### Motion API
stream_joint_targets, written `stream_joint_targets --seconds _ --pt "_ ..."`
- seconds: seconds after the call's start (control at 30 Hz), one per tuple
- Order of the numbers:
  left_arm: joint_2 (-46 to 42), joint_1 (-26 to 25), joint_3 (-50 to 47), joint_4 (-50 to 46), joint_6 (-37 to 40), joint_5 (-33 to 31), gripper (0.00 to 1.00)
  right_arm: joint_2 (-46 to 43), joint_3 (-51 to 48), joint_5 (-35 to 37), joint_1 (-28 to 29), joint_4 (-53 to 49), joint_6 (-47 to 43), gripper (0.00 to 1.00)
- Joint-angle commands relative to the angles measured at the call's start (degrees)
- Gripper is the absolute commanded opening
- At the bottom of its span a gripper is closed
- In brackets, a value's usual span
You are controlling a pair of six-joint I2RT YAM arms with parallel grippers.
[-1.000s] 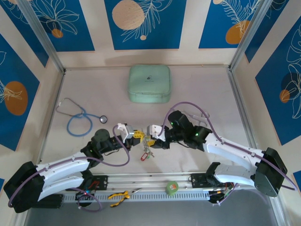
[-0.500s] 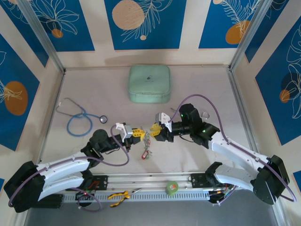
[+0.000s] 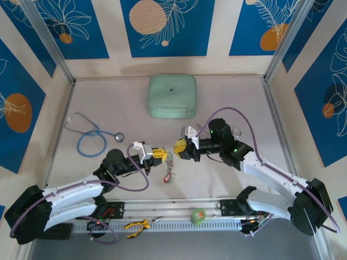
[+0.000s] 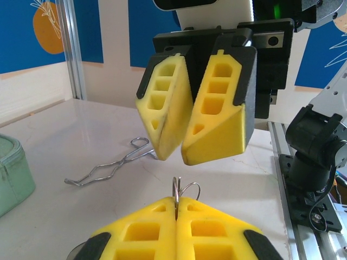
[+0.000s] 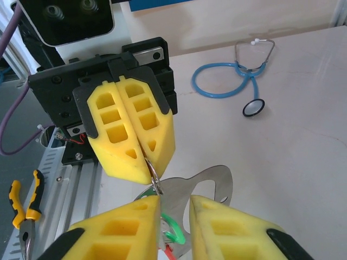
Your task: Put the keys on the keyring
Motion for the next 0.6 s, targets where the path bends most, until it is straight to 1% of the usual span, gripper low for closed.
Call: stream_joint_targets --seconds 0.0,0.13,0.23,0.43,0.57 --pt "0.2 -0.3 -0.4 3.9 -0.7 1.6 0.00 0.1 -0.3 1.7 0.2 -0.8 -0.8 0.20" --pt "0.3 -0.3 -0.3 3.9 -0.8 1.7 0.00 1.2 0.8 2.1 2.3 -2.8 -4.0 0.19" --pt "0.5 -0.3 -0.2 4.0 -0.8 1.8 0.00 2.1 1.2 1.9 3.3 -2.6 -4.1 0.19" --pt "0.8 -0.3 -0.2 4.3 -0.8 2.0 0.00 2.7 1.2 0.1 3.7 -1.8 -4.1 0.19" --pt "1.2 -0.3 -0.2 5.0 -1.0 2.3 0.00 3.4 1.2 0.0 3.7 -1.2 -4.0 0.15"
